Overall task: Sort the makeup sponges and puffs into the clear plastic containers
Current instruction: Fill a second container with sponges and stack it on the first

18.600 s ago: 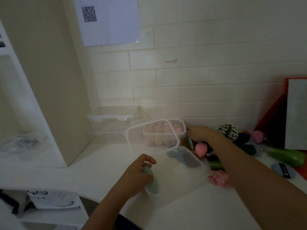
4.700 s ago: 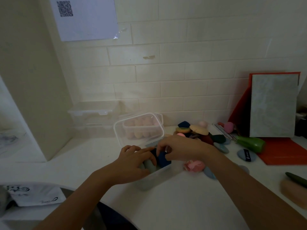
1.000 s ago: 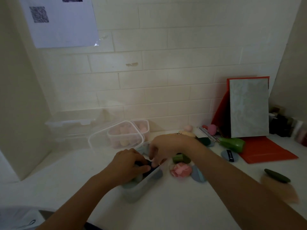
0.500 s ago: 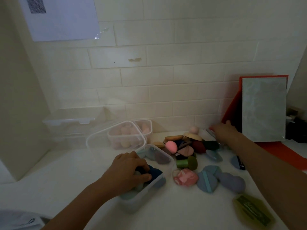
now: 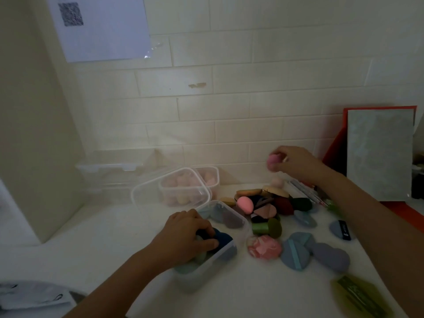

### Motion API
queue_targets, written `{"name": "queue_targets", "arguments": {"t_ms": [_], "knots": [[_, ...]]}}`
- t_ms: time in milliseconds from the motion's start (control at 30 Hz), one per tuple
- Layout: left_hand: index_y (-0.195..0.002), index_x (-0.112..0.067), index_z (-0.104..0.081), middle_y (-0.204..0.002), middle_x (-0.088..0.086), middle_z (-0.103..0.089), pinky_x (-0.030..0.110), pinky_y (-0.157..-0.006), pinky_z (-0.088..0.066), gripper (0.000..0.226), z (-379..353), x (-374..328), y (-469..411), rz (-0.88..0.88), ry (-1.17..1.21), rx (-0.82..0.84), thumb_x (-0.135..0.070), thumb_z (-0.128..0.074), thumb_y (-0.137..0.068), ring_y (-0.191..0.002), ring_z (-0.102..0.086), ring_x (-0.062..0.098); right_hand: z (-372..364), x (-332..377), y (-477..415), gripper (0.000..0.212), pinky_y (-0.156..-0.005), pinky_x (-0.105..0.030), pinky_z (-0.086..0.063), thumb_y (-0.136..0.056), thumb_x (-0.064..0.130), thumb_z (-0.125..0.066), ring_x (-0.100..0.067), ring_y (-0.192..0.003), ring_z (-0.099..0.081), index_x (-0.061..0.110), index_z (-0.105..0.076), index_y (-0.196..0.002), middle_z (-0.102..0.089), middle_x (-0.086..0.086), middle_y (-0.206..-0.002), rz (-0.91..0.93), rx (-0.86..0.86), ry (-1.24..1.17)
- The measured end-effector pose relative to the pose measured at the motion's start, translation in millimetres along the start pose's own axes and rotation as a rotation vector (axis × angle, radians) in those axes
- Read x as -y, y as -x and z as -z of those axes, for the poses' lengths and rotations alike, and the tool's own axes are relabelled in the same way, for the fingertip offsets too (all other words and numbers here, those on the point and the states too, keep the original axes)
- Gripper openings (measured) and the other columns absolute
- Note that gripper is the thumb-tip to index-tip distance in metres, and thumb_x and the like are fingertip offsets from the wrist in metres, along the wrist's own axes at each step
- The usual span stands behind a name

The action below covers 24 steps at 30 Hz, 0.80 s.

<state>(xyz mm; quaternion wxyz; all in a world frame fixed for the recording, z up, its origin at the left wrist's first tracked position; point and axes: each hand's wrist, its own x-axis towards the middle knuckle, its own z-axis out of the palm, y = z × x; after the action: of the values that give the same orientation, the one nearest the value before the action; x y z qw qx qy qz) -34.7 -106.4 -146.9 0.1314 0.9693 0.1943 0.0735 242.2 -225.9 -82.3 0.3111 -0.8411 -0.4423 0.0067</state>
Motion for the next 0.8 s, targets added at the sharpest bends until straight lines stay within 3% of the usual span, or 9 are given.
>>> {"name": "queue_targets", "arguments": {"t_ms": [100, 167, 233, 300, 400, 467, 567, 633, 800], "knots": [[-0.105, -0.034, -0.065, -0.110, -0.009, -0.052, 0.024, -0.095, -0.036, 0.026, 2, -1, 1, 0.006, 0.013, 0.005, -0.048, -0.059, -0.083, -0.103, -0.046, 0.009, 10, 54, 32, 0.021, -0.071, -0.022, -0.055, -0.088, 0.012, -0.063, -0.018, -0.077, -0.066, 0.009, -0.060, -0.109, -0.068, -0.011, -0.101, 0.129, 0.395, -0.440], [-0.105, -0.033, -0.066, -0.109, -0.008, -0.053, 0.024, -0.093, -0.038, 0.028, 3, -1, 1, 0.009, 0.011, 0.012, -0.048, -0.060, -0.083, -0.101, -0.047, 0.009, 5, 79, 54, 0.020, -0.076, -0.022, -0.055, -0.089, 0.013, -0.061, -0.014, -0.086, -0.069, 0.012, -0.062, -0.109, -0.070, -0.005, -0.101, 0.238, 0.596, -0.501], [-0.109, -0.030, -0.065, -0.110, -0.006, -0.056, 0.026, -0.092, -0.042, 0.033, 4, -1, 1, 0.030, 0.040, 0.027, -0.048, -0.062, -0.081, -0.101, -0.051, 0.011, -11, 94, 68, 0.019, -0.075, -0.018, -0.052, -0.088, 0.013, -0.063, -0.007, -0.089, -0.067, 0.022, -0.063, -0.105, -0.069, 0.004, -0.100, 0.313, 0.682, -0.435], [-0.113, -0.021, -0.062, -0.112, -0.001, -0.060, 0.032, -0.092, -0.047, 0.041, 7, -2, 1, 0.054, 0.082, 0.040, -0.046, -0.066, -0.080, -0.100, -0.056, 0.015, -31, 102, 74, 0.020, -0.077, -0.020, -0.050, -0.087, 0.017, -0.066, -0.009, -0.086, -0.065, 0.030, -0.063, -0.101, -0.066, 0.008, -0.099, 0.336, 0.731, -0.363], [-0.114, -0.010, -0.060, -0.117, 0.006, -0.057, 0.032, -0.093, -0.046, 0.036, 13, -4, 1, 0.052, -0.022, 0.099, -0.033, -0.062, -0.086, -0.103, -0.056, 0.021, -49, 103, 82, 0.022, -0.079, -0.027, -0.048, -0.088, 0.023, -0.066, -0.014, -0.083, -0.059, 0.024, -0.065, -0.109, -0.068, 0.000, -0.100, 0.329, 0.798, -0.263], [-0.116, -0.010, -0.060, -0.122, 0.006, -0.054, 0.030, -0.095, -0.045, 0.031, 21, -6, 1, 0.019, -0.016, 0.165, -0.026, -0.058, -0.089, -0.107, -0.054, 0.021, -54, 102, 86, 0.028, -0.091, -0.022, -0.049, -0.089, 0.021, -0.064, -0.009, -0.094, -0.064, 0.016, -0.064, -0.116, -0.069, -0.001, -0.110, 0.300, 0.798, -0.261], [-0.124, -0.016, -0.058, -0.129, 0.002, -0.050, 0.023, -0.097, -0.042, 0.034, 35, -8, 3, -0.059, 0.065, 0.306, -0.018, -0.057, -0.090, -0.113, -0.050, 0.018, -55, 102, 90, 0.028, -0.099, -0.032, -0.047, -0.089, 0.025, -0.063, -0.016, -0.105, -0.063, 0.015, -0.065, -0.115, -0.068, -0.004, -0.113, 0.279, 0.768, -0.231], [-0.129, -0.017, -0.053, -0.132, 0.000, -0.046, 0.022, -0.098, -0.038, 0.042, 42, -6, 4, -0.087, 0.040, 0.396, -0.018, -0.060, -0.088, -0.117, -0.047, 0.017, -55, 105, 91, 0.027, -0.096, -0.032, -0.047, -0.089, 0.027, -0.063, -0.017, -0.102, -0.064, 0.016, -0.067, -0.113, -0.069, -0.004, -0.110, 0.286, 0.754, -0.202], [-0.133, -0.022, -0.046, -0.135, 0.000, -0.042, 0.022, -0.098, -0.036, 0.057, 44, -3, 4, -0.114, -0.024, 0.449, -0.022, -0.070, -0.080, -0.118, -0.044, 0.017, -54, 116, 92, 0.023, -0.076, -0.015, -0.046, -0.086, 0.026, -0.067, -0.004, -0.085, -0.060, 0.019, -0.068, -0.108, -0.069, 0.003, -0.101, 0.360, 0.694, -0.052]]}}
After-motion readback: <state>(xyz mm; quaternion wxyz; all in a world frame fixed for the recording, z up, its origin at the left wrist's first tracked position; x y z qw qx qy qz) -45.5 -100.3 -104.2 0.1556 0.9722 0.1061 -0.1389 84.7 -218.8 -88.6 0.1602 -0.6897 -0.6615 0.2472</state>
